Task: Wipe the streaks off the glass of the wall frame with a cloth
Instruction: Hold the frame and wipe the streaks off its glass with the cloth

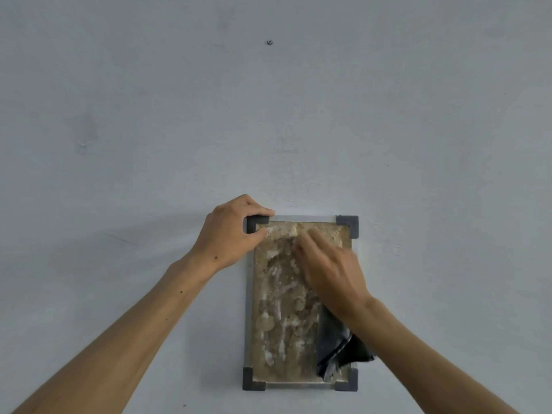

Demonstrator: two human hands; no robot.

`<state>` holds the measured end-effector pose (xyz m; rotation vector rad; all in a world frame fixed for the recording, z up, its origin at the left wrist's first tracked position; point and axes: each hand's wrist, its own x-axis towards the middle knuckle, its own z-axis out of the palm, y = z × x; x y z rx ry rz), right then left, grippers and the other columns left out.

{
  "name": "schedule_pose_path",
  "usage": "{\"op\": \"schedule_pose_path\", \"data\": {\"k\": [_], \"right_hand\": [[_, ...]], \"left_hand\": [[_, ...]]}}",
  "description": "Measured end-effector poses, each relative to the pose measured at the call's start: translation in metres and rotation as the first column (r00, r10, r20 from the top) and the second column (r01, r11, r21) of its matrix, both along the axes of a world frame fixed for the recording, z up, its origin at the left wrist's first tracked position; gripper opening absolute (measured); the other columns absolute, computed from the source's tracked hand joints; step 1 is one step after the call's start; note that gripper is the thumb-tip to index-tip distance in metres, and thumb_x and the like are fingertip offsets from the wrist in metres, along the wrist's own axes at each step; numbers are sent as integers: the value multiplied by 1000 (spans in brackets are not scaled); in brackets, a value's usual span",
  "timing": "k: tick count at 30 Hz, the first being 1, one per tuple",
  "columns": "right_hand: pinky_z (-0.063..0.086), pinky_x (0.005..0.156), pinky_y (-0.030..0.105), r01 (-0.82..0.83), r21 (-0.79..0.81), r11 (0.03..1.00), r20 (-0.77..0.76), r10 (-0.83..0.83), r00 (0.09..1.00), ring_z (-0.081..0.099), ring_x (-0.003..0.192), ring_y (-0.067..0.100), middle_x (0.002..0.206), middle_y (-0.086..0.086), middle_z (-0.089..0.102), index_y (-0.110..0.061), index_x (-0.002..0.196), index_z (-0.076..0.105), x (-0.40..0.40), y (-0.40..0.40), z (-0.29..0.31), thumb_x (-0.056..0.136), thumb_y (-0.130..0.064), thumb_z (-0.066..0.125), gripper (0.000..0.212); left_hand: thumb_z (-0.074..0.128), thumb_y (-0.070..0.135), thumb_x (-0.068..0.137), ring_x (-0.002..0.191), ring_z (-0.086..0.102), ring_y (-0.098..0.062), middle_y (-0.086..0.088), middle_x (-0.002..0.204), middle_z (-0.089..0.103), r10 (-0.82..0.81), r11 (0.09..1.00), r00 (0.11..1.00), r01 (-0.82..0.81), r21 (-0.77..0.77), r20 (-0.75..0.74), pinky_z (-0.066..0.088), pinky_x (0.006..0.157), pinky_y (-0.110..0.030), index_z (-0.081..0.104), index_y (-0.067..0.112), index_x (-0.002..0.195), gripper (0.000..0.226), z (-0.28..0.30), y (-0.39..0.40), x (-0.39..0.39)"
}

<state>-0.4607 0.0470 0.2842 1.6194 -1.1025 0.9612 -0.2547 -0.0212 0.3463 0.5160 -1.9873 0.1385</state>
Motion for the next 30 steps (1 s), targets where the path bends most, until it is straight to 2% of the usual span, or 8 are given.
{"op": "schedule_pose_path", "data": {"k": [2, 4, 9, 14, 18, 22, 26, 30], "right_hand": [[41, 42, 20, -19, 97, 995, -157, 34, 987, 39, 57, 7, 89, -5, 57, -14, 107, 54, 1, 0, -22, 92, -5, 72, 25], [46, 41, 21, -23, 112, 993, -237, 49, 970, 40, 58, 6, 91, -5, 58, -15, 108, 52, -2, 3, -26, 95, -7, 66, 21], [45, 39, 26, 13, -23, 1000, 75, -11, 997, 43, 49, 9, 85, -6, 56, -13, 97, 58, 4, -1, -5, 95, -9, 71, 14], [32, 43, 15, 27, 87, 996, -143, -14, 990, 36, 57, 3, 89, -5, 60, -14, 105, 56, 12, -3, -31, 84, -8, 81, 34], [37, 41, 20, 38, 16, 999, 6, -38, 999, 36, 55, 6, 89, -7, 56, -16, 100, 59, 6, 1, -23, 87, -14, 80, 24], [40, 43, 18, 41, 81, 996, -106, -32, 994, 39, 58, 5, 91, -7, 57, -16, 102, 60, 7, 3, -40, 85, -14, 82, 28], [43, 37, 27, 31, 6, 999, 104, -32, 994, 45, 48, 10, 86, -7, 56, -16, 96, 59, 7, 5, -14, 97, -20, 71, 13], [46, 39, 24, 31, 125, 992, -100, -19, 995, 50, 51, 8, 87, -8, 59, -17, 98, 61, 17, 5, -19, 91, -13, 77, 18]], "left_hand": [[76, 24, 89, 103, 65, -5, 17, 110, 67, 26, 1000, 999, -26, 1, 24, 56, 93, -34, 75, 31, 116, 29, 1, 2, 1], [76, 25, 89, 104, 65, -7, 16, 112, 67, 56, 998, 997, -56, -1, 56, 56, 94, -36, 74, 32, 118, 30, 3, 5, 1], [76, 30, 88, 103, 65, -8, 16, 112, 66, 96, 995, 992, -97, 5, 87, 56, 93, -36, 73, 32, 120, 32, 6, 11, 1], [77, 30, 88, 102, 64, -8, 14, 113, 67, 107, 994, 990, -108, 12, 91, 57, 94, -35, 73, 31, 121, 33, 6, 13, 0], [76, 28, 88, 103, 64, -7, 15, 113, 67, 94, 995, 991, -96, 24, 92, 56, 94, -34, 73, 31, 121, 33, 7, 11, 2], [76, 26, 87, 103, 65, -7, 15, 112, 67, 85, 996, 993, -88, 32, 80, 56, 94, -35, 74, 31, 120, 33, 6, 9, 2], [76, 28, 87, 101, 64, -4, 17, 110, 67, 77, 996, 995, -80, 48, 58, 57, 93, -34, 75, 32, 117, 30, 6, 10, 1], [76, 33, 88, 105, 63, -6, 15, 116, 66, 109, 990, 987, -118, 71, 122, 54, 97, -34, 73, 31, 122, 34, 8, 18, 3]]}}
